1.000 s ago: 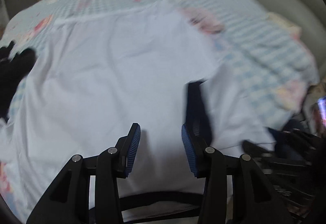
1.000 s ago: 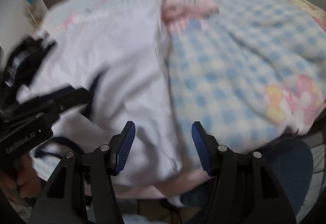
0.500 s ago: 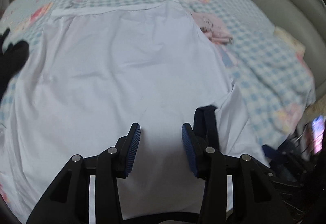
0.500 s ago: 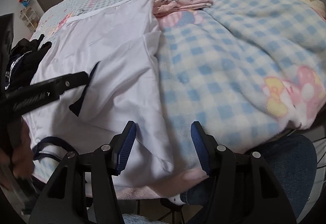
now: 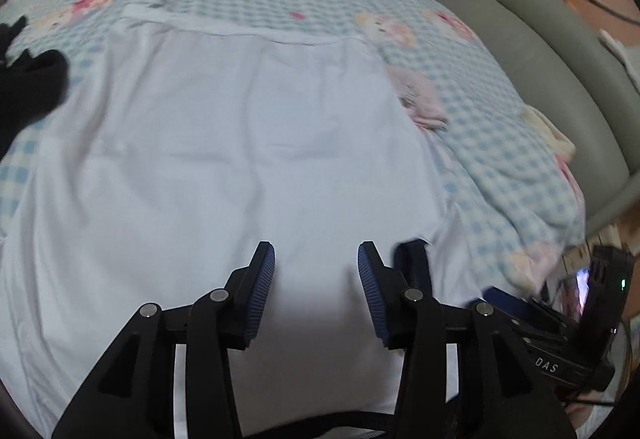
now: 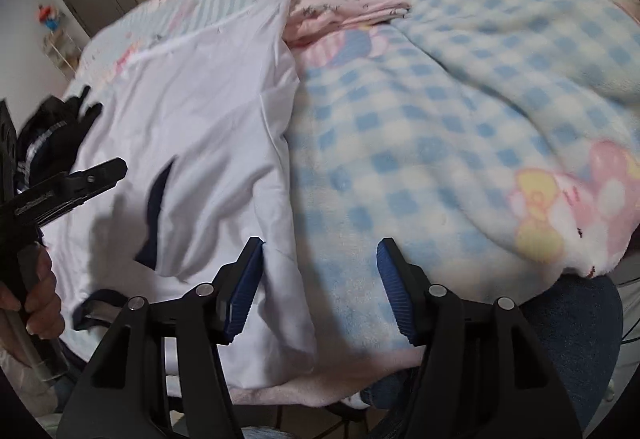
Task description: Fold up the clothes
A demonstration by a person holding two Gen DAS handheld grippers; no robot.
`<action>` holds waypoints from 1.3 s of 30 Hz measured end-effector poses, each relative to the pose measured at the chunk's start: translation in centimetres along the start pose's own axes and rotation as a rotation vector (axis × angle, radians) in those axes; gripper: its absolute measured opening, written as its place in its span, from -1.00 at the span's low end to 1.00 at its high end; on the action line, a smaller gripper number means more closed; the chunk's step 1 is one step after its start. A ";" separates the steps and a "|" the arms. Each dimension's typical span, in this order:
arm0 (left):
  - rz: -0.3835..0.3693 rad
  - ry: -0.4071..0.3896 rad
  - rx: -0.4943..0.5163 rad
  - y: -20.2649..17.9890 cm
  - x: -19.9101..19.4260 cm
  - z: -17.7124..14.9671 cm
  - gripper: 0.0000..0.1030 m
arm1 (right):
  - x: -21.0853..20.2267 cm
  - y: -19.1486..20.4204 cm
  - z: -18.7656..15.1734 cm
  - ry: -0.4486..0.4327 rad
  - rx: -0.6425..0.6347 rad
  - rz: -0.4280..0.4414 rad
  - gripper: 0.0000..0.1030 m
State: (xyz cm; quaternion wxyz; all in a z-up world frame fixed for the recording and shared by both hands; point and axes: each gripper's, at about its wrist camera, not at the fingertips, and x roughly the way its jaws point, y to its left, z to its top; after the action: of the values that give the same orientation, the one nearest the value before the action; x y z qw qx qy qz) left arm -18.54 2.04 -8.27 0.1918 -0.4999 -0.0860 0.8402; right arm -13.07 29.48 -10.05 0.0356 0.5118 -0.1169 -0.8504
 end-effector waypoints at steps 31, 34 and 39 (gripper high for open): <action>0.010 0.077 0.029 -1.0 -1.5 -3.6 -0.30 | -3.9 -1.9 -1.1 0.007 0.016 -0.065 0.16; 0.027 -0.017 0.002 1.2 -4.3 -4.5 -0.28 | -5.8 -0.4 -0.7 -0.052 -0.024 -0.082 0.17; 0.130 0.088 -0.136 6.5 -3.3 -6.0 -0.33 | -5.7 6.4 -1.5 -0.147 -0.152 -0.095 0.16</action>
State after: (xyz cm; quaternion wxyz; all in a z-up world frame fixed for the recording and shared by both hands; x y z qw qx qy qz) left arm -13.46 -5.52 -10.74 0.1063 -0.5525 -0.1017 0.8204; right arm -9.45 24.07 -4.34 0.0253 0.4487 -0.0300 -0.8928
